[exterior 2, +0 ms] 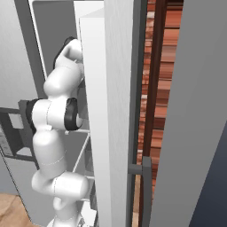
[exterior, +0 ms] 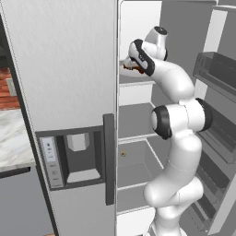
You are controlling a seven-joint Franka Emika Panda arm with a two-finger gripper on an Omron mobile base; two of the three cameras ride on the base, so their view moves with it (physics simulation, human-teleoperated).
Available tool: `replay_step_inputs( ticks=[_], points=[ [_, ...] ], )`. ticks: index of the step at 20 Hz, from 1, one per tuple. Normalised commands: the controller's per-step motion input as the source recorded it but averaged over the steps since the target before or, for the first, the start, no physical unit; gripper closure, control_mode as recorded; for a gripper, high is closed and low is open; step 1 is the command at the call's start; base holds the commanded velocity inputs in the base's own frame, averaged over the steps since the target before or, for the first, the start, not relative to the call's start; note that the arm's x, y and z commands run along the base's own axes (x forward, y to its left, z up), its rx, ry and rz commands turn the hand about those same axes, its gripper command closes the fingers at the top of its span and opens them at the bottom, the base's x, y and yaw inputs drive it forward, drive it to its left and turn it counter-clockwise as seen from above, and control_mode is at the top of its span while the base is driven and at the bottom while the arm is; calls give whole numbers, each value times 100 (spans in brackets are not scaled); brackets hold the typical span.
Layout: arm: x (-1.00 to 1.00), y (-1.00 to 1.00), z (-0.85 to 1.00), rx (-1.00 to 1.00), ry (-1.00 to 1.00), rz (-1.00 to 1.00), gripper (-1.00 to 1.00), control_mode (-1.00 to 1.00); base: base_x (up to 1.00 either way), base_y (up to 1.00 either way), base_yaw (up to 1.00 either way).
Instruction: Retrieve the chicken drumstick from the fridge and place it on the saucepan with marinade on the stove.
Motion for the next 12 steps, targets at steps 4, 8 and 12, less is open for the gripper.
replay_step_inputs(
  ticks=[4,8,12],
  points=[
    [0,0,-6,0,2,1,-100,-100,0,0,0],
    [0,0,0,0,1,0,-100,-100,0,0,0],
    [0,0,0,0,0,0,-100,-100,0,0,0]
  ],
)
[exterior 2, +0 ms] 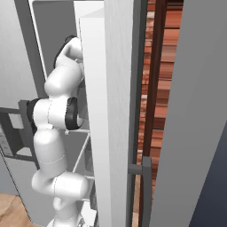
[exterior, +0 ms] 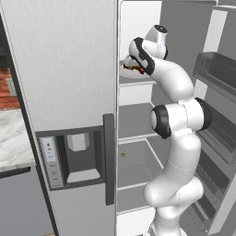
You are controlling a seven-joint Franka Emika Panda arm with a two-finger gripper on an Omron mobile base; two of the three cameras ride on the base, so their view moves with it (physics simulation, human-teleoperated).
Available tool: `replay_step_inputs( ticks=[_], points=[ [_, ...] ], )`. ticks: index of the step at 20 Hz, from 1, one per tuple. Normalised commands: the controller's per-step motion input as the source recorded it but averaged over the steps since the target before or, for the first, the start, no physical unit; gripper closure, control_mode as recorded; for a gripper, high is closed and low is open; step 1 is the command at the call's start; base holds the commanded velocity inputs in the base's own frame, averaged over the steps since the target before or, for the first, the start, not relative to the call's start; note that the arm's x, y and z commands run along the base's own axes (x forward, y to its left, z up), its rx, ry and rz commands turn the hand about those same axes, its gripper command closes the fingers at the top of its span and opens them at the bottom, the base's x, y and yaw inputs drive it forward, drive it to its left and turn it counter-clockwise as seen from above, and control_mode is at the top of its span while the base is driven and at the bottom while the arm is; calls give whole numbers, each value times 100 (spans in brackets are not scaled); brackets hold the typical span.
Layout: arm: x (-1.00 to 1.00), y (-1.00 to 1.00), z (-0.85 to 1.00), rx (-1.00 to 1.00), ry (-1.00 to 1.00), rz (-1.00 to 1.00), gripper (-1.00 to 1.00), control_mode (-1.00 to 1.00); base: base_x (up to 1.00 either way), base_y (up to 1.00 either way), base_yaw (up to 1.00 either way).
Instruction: Retrieve the chicken drumstick from the fridge and place it on the saucepan with marinade on the stove.
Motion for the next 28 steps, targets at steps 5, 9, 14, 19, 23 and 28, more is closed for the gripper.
replay_step_inputs(
  ticks=[5,9,14,19,23,28],
  points=[
    [0,0,0,0,0,0,-100,-100,0,0,0],
    [0,0,0,0,0,0,-100,-100,0,0,0],
    [0,0,0,0,0,0,100,-100,0,0,0],
    [0,0,0,0,0,0,100,-100,0,0,0],
    [0,0,0,0,0,0,100,-100,0,0,0],
    [0,0,0,0,0,0,100,-100,0,0,0]
  ],
)
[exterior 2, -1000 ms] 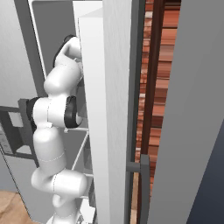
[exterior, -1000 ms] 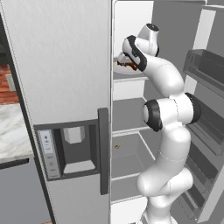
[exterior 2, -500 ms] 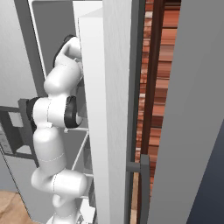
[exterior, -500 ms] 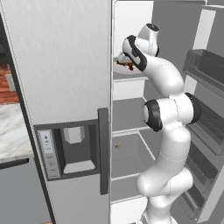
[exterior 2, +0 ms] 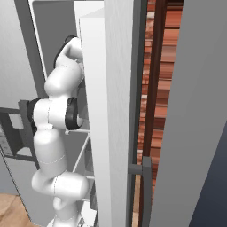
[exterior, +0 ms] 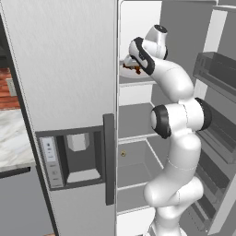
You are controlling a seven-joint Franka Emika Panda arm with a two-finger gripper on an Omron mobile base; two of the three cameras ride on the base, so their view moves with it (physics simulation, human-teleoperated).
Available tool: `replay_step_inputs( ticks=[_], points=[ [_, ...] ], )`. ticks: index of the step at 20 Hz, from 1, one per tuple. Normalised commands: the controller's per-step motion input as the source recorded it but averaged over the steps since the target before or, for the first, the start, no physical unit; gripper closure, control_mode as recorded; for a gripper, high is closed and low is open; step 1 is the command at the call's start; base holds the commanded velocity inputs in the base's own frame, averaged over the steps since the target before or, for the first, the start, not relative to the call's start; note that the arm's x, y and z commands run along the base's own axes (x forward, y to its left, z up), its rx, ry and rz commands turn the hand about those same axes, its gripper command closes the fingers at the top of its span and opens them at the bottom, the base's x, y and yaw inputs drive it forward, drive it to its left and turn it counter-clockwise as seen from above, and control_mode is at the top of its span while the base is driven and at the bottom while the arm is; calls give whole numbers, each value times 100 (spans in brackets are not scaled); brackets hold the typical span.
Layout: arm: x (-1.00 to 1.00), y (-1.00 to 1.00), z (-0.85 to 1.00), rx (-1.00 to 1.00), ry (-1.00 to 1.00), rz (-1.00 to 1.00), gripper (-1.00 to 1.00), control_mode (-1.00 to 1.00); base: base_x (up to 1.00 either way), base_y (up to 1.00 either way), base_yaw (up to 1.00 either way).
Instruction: Retrieve the chicken drumstick from the fridge and place it on the saucepan with marinade on the stove.
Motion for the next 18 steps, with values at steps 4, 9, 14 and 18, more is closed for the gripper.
replay_step_inputs(
  ticks=[4,9,14,18],
  points=[
    [0,0,0,0,0,0,100,-100,0,0,0],
    [-18,0,0,0,0,0,100,-100,0,0,0],
    [-23,0,0,0,0,0,100,-100,0,0,0],
    [-51,0,0,0,-1,0,100,-100,0,0,0]
  ],
)
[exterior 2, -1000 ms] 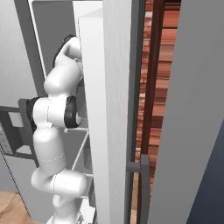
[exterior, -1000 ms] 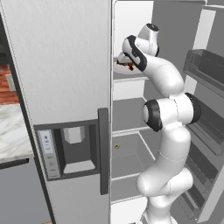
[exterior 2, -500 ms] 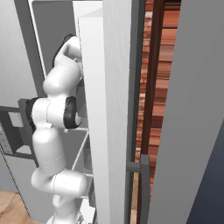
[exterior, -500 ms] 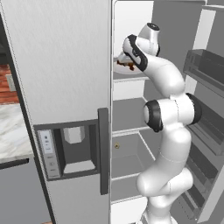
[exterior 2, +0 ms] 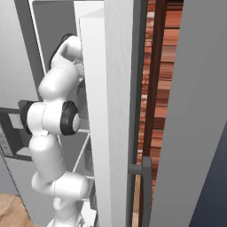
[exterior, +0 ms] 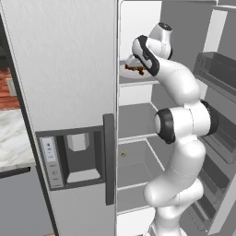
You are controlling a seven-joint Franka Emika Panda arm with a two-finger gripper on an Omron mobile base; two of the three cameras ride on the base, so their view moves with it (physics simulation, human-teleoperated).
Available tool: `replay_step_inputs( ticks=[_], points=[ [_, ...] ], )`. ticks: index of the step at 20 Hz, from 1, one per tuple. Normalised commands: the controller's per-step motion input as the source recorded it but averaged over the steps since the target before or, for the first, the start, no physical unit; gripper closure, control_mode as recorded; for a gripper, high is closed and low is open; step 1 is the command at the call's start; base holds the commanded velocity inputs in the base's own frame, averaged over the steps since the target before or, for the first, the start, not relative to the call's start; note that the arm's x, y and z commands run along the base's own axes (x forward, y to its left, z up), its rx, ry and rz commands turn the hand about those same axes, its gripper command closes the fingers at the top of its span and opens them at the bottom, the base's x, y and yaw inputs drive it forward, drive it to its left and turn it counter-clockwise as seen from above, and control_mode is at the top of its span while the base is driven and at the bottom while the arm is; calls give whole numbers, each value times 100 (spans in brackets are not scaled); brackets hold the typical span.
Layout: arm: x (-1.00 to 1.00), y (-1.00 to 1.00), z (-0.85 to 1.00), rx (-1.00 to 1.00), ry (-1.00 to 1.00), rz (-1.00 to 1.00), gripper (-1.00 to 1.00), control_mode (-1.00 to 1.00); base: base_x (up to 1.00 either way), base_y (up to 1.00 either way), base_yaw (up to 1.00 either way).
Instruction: Retrieve the chicken drumstick from the fridge and place it on the saucepan with marinade on the stove.
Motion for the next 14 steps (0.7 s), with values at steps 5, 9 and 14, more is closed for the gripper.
replay_step_inputs(
  ticks=[5,9,14],
  points=[
    [-59,2,0,-1,-2,-1,100,-100,0,0,0],
    [-61,1,0,-1,-1,-5,100,-100,0,0,0],
    [-68,0,0,-3,-3,-8,100,-100,0,0,0]
  ],
)
